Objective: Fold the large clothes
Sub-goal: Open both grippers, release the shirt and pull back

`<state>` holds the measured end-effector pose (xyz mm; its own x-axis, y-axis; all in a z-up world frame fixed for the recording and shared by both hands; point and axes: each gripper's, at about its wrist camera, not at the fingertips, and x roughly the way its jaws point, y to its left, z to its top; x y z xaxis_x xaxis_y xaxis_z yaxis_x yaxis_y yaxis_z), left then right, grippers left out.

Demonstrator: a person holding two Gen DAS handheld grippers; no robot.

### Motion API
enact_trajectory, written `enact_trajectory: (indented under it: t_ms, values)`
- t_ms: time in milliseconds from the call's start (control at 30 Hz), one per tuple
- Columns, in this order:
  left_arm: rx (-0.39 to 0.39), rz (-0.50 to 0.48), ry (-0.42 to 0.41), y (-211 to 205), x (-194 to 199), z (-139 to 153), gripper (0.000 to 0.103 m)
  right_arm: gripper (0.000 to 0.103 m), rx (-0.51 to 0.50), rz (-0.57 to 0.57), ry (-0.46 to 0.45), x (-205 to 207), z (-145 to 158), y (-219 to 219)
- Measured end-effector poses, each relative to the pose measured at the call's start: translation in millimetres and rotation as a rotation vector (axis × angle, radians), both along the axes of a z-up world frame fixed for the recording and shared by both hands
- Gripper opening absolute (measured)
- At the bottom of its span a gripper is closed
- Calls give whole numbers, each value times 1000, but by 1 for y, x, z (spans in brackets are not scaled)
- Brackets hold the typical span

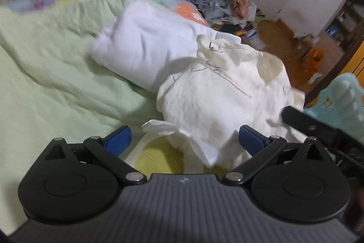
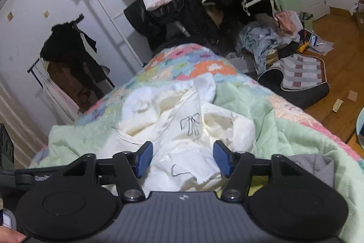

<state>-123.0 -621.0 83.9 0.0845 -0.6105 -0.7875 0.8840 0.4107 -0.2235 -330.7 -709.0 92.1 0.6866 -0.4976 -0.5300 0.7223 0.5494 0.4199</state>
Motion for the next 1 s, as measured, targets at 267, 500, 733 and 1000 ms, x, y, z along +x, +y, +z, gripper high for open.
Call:
enact_trajectory:
  t_ms: [267, 500, 733, 1000]
  values:
    - [75, -22, -119, 59, -30, 26, 103, 89, 72, 54, 129, -2, 34, 51]
    - [145, -25, -168, 72, -44, 23, 103, 90, 22, 80, 255, 18, 45, 76]
    - [184, -8, -176, 69, -44, 16, 103, 92, -18, 86, 321, 36, 41, 79]
    - [234, -22, -227, 64, -55, 8, 103, 93, -24, 84, 370, 44, 32, 71]
